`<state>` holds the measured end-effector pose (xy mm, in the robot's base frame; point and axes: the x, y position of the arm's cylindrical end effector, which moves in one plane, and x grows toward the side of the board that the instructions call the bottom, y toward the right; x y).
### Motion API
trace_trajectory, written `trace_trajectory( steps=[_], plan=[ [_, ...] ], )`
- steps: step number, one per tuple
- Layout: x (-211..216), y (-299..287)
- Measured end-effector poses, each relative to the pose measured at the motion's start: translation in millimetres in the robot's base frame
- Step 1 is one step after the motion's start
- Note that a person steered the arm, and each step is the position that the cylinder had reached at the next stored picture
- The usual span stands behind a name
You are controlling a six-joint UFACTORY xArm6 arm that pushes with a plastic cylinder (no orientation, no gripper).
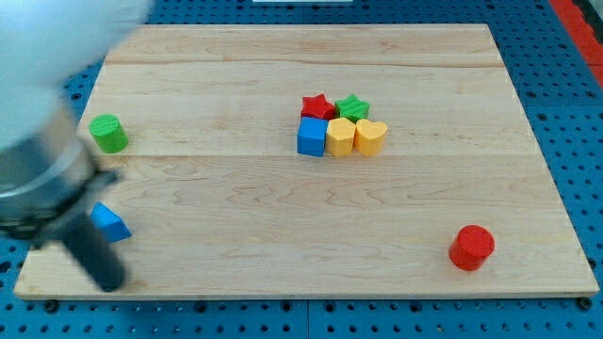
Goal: Move the blue triangle below the yellow heart
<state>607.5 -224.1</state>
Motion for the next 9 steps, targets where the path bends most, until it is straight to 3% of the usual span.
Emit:
trace_trajectory(
  steps=[1, 2, 5, 9],
  plan=[
    [-29, -46],
    [-60, -28],
    [-53, 127],
    [-45, 252]
  ],
)
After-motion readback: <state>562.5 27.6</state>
